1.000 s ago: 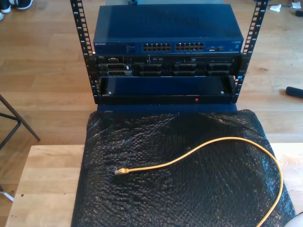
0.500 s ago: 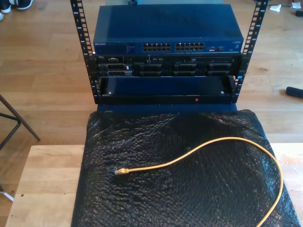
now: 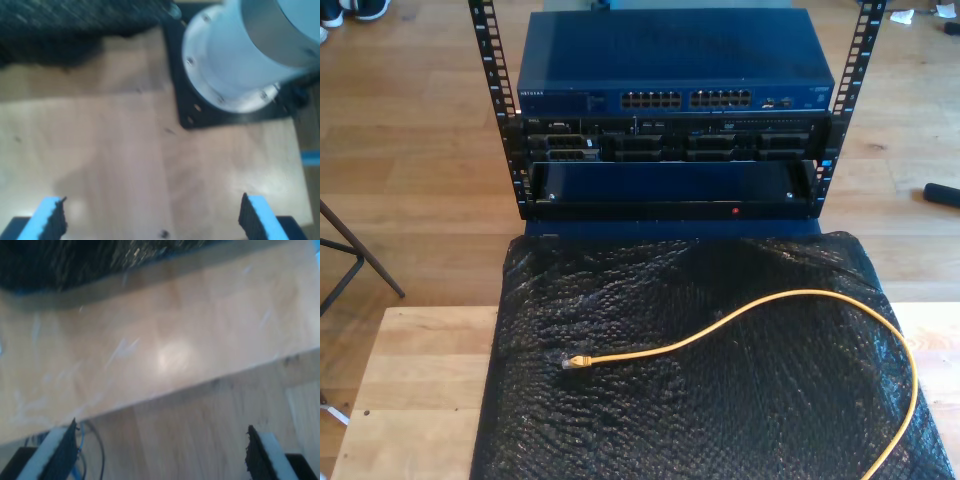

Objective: Grab the cable and plug it in

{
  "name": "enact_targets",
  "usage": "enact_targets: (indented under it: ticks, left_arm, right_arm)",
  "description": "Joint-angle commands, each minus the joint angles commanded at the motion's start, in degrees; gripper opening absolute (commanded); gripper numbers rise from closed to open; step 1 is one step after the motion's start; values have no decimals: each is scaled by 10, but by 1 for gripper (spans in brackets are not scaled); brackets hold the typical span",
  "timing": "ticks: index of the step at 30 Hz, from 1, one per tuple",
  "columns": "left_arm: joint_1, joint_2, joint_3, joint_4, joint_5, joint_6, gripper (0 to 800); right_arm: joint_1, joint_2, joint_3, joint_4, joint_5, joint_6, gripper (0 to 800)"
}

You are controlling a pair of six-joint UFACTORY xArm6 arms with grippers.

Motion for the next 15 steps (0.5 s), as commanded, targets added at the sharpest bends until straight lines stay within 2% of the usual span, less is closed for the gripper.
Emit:
enact_targets:
  ticks: [9,15]
  left_arm:
    - [-49,4,4,-64,-5,-61,800]
    - [-75,6,5,-91,-14,-100,800]
  right_arm:
    - [103,18,-16,14,-3,74,794]
    - [222,17,-17,13,-30,156,794]
